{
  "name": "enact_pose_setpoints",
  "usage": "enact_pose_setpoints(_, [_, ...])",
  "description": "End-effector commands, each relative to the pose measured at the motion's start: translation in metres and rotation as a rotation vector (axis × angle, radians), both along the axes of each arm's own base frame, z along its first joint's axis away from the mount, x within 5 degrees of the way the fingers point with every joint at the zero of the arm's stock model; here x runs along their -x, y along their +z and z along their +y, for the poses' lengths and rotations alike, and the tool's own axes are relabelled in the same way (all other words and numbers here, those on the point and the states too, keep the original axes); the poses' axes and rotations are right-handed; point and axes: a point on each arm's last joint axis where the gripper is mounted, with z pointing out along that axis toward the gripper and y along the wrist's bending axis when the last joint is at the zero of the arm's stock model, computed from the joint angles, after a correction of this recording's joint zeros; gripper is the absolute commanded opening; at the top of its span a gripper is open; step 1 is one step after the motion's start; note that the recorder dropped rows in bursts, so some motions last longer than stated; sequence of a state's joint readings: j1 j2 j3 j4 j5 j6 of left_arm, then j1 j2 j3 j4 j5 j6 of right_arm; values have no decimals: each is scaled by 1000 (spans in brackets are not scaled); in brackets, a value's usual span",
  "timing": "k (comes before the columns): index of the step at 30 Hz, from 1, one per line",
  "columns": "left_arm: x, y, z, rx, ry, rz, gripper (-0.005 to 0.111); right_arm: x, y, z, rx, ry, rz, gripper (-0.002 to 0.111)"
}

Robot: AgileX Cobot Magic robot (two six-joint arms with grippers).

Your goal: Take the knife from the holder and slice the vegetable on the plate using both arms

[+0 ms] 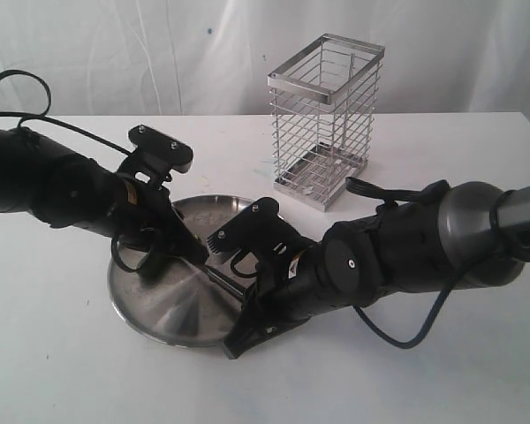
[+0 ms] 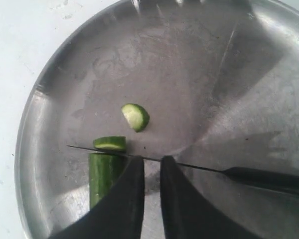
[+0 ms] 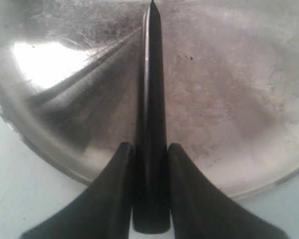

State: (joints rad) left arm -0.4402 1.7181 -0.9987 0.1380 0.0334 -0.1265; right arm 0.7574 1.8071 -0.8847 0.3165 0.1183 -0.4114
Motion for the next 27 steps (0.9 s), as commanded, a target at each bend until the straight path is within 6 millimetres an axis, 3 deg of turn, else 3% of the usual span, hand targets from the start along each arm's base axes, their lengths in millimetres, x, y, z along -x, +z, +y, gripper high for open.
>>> enact_pose_setpoints(1, [-1, -2, 1, 1, 5, 3, 18, 0, 4, 0, -3, 9, -16, 0])
enact_pose_setpoints(12, [-8, -54, -5, -26, 26, 111, 18, 0, 4, -1, -3, 8, -13, 0])
enact_pose_setpoints(14, [-7, -57, -4, -37, 24, 128, 18, 0, 4, -1, -2, 9, -11, 0])
enact_pose_setpoints(17, [-8, -42, -4, -22, 16, 84, 18, 1, 4, -1, 1, 10, -5, 0])
enact_pose_setpoints(22, [-6, 9, -3, 26, -6, -60, 18, 0, 4, -1, 0, 9, -8, 0])
enact_pose_setpoints(27, [2, 32, 1, 23, -16, -87, 18, -2, 5, 0, -15, 3, -33, 0])
